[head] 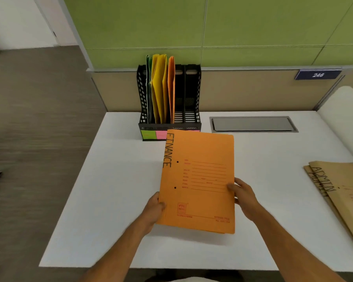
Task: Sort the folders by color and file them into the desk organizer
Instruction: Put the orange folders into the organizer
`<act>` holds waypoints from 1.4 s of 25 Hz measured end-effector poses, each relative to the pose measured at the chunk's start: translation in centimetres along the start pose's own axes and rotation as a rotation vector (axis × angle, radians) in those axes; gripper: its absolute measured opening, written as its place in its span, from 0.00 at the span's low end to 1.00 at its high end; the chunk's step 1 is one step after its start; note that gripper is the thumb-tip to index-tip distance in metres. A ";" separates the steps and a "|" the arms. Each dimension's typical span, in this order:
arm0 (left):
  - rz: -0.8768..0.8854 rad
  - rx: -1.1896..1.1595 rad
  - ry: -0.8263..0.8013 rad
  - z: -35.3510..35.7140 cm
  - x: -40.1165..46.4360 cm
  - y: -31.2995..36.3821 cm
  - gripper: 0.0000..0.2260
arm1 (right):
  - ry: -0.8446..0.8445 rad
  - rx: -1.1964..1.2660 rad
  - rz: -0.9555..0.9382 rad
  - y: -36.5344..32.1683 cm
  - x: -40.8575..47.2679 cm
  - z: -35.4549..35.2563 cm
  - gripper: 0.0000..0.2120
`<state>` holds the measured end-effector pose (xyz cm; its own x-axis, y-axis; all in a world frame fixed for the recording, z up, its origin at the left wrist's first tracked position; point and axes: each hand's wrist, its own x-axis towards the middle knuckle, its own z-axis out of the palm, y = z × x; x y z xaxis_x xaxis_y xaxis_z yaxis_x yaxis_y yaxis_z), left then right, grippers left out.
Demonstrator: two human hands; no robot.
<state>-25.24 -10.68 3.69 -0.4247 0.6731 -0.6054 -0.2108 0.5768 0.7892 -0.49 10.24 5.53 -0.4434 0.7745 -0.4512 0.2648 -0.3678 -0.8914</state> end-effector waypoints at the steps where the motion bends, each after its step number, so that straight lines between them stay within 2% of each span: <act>1: 0.000 0.004 -0.015 -1.2 0.4 -0.2 0.14 | -0.017 0.008 -0.003 -0.2 0.1 0.9 0.12; 7: 0.014 0.033 -0.089 -5.0 1.9 0.2 0.14 | -0.224 0.122 0.051 -2.2 -0.4 3.7 0.21; 14: 0.033 0.074 0.053 -6.8 2.9 -1.0 0.18 | -0.268 0.082 0.067 -2.5 0.4 6.8 0.21; 17: 0.057 0.117 0.057 -8.1 4.7 -1.6 0.18 | -0.274 0.014 0.060 -3.5 0.3 7.8 0.19; 21: 0.163 0.420 0.031 -9.2 7.5 -1.4 0.18 | -0.204 -0.040 -0.017 -5.6 0.0 7.5 0.17; 23: 0.145 0.650 0.037 -9.7 8.7 -1.3 0.24 | -0.161 -0.072 -0.062 -7.2 0.2 6.8 0.16; 28: 0.042 1.150 -0.070 -10.7 11.9 -0.2 0.39 | -0.011 -0.085 -0.141 -9.7 0.7 4.6 0.14; 35: -0.054 1.305 -0.118 -10.2 15.1 3.0 0.53 | 0.160 0.026 -0.250 -12.2 1.4 4.4 0.11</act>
<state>-41.29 -3.45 -2.03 -0.3493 0.6333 -0.6906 0.8055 0.5795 0.1241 -8.09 13.54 15.60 -0.3507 0.9133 -0.2070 0.1412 -0.1670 -0.9758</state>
